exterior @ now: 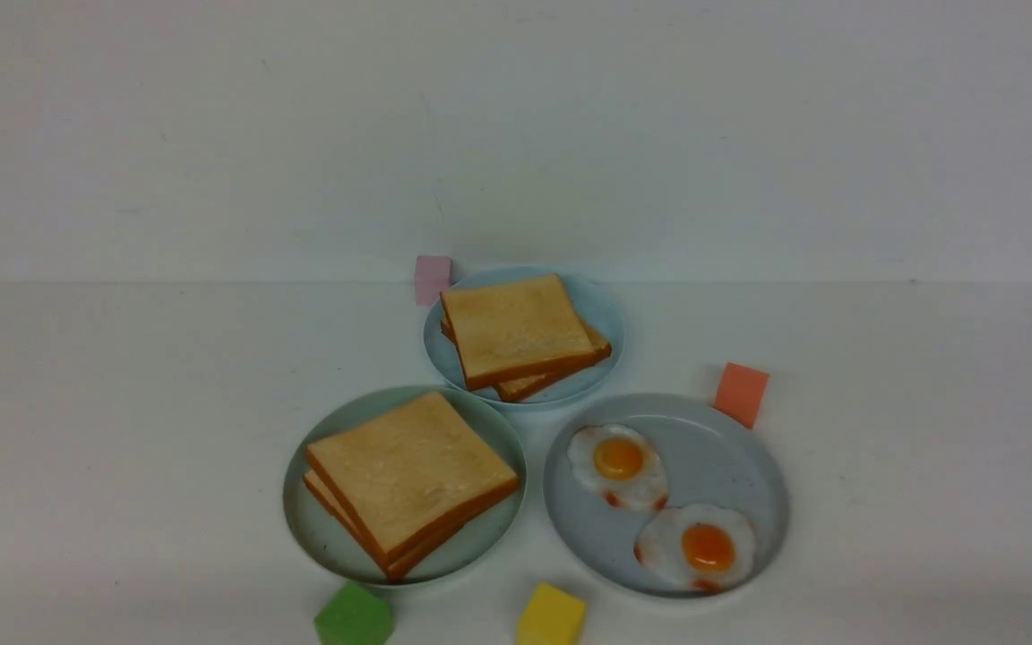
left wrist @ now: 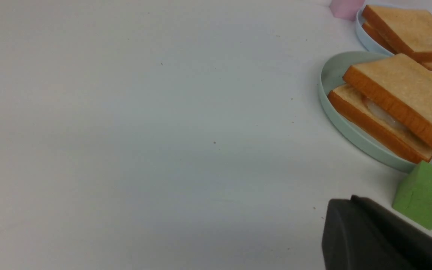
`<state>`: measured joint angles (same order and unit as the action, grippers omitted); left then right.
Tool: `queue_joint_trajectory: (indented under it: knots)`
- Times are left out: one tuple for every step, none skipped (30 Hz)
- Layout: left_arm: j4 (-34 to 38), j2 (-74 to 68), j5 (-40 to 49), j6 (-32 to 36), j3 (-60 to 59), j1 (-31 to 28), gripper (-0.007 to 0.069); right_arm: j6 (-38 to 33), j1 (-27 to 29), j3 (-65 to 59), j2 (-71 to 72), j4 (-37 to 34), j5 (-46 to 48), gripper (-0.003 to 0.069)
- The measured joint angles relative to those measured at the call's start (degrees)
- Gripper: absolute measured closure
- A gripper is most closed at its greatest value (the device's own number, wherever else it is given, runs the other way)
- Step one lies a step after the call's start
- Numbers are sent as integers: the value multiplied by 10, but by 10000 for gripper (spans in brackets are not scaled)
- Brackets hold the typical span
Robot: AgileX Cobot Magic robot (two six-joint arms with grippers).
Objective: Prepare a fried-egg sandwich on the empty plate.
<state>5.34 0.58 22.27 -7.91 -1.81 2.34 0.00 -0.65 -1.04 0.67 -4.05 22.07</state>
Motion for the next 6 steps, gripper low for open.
queue_joint_trajectory:
  knots:
    - [0,0,0,0,0,0,638,0,0,0,0,0,0,593]
    - [0,0,0,0,0,0,638,0,0,0,0,0,0,592]
    - [0,0,0,0,0,0,638,0,0,0,0,0,0,590]
    - [0,0,0,0,0,0,637,0,0,0,0,0,0,589]
    - [0,0,0,0,0,0,637,0,0,0,0,0,0,589]
    - [0,0,0,0,0,0,637,0,0,0,0,0,0,589]
